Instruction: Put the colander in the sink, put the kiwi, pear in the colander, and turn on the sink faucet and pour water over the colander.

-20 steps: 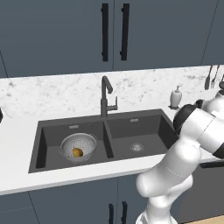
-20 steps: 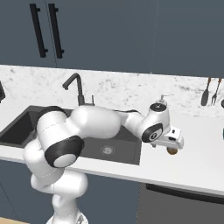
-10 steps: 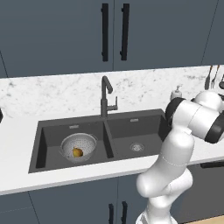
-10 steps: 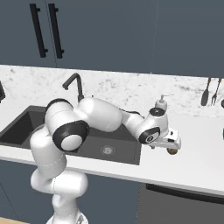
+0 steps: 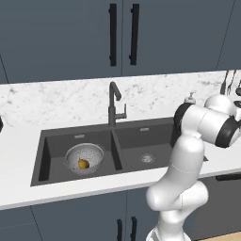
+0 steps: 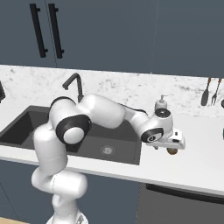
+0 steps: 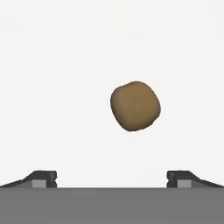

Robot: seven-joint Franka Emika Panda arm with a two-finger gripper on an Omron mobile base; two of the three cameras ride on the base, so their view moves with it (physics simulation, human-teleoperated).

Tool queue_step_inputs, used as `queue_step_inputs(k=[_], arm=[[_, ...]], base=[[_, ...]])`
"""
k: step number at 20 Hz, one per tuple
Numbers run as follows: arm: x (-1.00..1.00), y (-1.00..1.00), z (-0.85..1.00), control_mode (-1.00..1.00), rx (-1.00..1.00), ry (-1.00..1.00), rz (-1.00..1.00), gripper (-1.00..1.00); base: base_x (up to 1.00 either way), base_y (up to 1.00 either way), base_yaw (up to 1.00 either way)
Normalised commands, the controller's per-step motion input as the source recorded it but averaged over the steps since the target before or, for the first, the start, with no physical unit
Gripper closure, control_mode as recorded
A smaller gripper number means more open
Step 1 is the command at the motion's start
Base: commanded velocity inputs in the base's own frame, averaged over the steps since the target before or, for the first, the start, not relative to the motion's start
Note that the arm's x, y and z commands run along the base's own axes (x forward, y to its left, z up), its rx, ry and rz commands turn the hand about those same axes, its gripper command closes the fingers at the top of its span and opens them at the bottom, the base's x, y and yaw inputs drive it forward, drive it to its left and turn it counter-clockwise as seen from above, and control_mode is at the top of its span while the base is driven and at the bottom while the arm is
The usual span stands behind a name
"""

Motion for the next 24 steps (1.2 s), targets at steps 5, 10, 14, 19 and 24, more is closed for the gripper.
queue_step_inputs(k=[5, 10, 14, 19, 24], arm=[[0.06, -0.01, 0.0, -1.0, 0.0, 0.0, 0.03, -1.0], [0.1, -0.01, -0.05, -1.0, 0.0, 0.0, 0.04, -1.0], [0.14, -0.07, -0.17, -1.0, 0.0, 0.0, 0.03, -1.0], [0.1, -0.05, -0.1, -1.0, 0.0, 0.0, 0.03, -1.0], [0.04, -0.08, -0.01, -1.0, 0.0, 0.0, 0.01, -1.0]], base=[[0.0, 0.0, 0.0], [0.0, 0.0, 0.0], [0.0, 0.0, 0.0], [0.0, 0.0, 0.0], [0.0, 0.0, 0.0]])
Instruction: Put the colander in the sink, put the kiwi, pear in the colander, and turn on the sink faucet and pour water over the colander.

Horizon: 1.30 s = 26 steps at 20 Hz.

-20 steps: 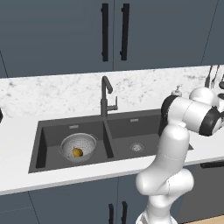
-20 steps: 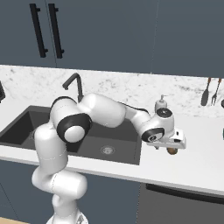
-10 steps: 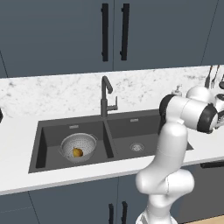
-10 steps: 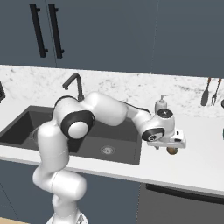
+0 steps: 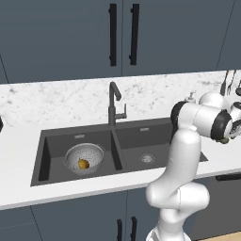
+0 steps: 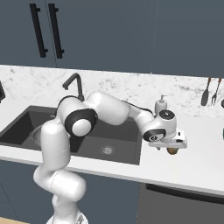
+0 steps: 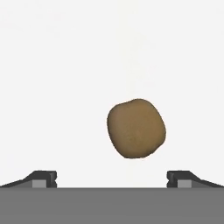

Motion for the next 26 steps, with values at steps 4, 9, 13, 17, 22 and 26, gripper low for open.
queue_step_inputs(k=[4, 9, 13, 17, 22, 26], arm=[[0.09, -0.11, 0.0, -1.0, -0.01, 0.0, 0.0, -1.0], [0.15, -0.1, -0.02, -1.0, -0.01, 0.0, 0.0, -1.0], [0.17, -0.12, -0.09, -1.0, 0.0, 0.0, 0.01, -1.0], [0.13, -0.17, -0.18, -1.0, 0.0, 0.01, 0.01, -1.0], [0.04, -0.19, -0.22, -1.0, 0.0, 0.05, 0.0, -1.0], [0.09, -0.03, -0.26, -1.0, 0.0, 0.09, 0.01, -1.0]], base=[[0.0, 0.0, 0.0], [0.0, 0.0, 0.0], [0.0, 0.0, 0.0], [0.0, 0.0, 0.0], [0.0, 0.0, 0.0], [0.0, 0.0, 0.0]])
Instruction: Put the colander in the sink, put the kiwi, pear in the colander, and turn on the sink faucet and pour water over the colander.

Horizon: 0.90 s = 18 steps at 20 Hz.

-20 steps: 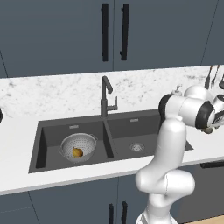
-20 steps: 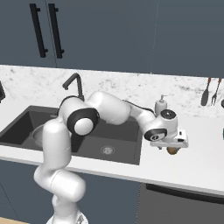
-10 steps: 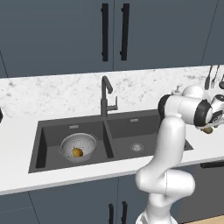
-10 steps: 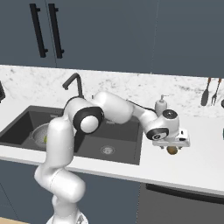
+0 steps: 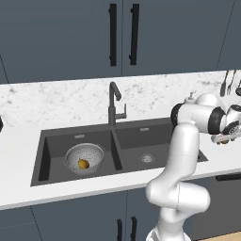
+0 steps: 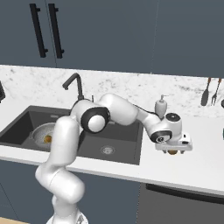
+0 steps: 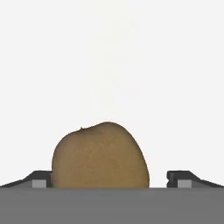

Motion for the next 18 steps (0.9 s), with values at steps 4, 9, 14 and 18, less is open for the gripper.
queue_step_inputs(k=[4, 9, 14, 18], arm=[[0.15, 0.0, -0.25, -1.0, 0.0, 0.08, 0.05, -1.0], [0.03, 0.07, -0.08, -1.0, 0.0, 0.07, 0.08, 1.0], [-0.06, 0.51, 0.0, -1.0, 0.02, 0.0, 0.13, 1.0], [-0.18, 0.85, 0.06, -1.0, 0.02, 0.0, 0.14, 1.0]], base=[[0.0, 0.0, 0.0], [0.0, 0.0, 0.0], [0.0, 0.0, 0.0], [0.0, 0.0, 0.0]])
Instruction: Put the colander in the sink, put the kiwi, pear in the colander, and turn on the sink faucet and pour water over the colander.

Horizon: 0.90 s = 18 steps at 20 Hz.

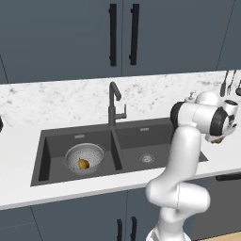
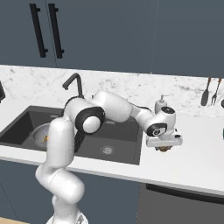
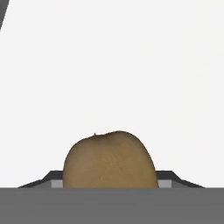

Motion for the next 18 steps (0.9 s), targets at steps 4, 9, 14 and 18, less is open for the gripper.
queue_step_inputs(k=[4, 9, 14, 18], arm=[[-0.29, 1.0, 0.27, -1.0, 0.01, -0.08, 0.13, 1.0], [-0.41, 1.0, 0.62, -1.0, 0.02, -0.14, 0.03, 1.0], [-0.28, 1.0, 0.94, -1.0, 0.02, -0.12, 0.0, 1.0], [-0.29, 1.0, 0.83, -1.0, 0.0, -0.09, -0.01, 1.0]], base=[[0.0, 0.0, 0.0], [0.0, 0.0, 0.0], [0.0, 0.0, 0.0], [0.0, 0.0, 0.0]])
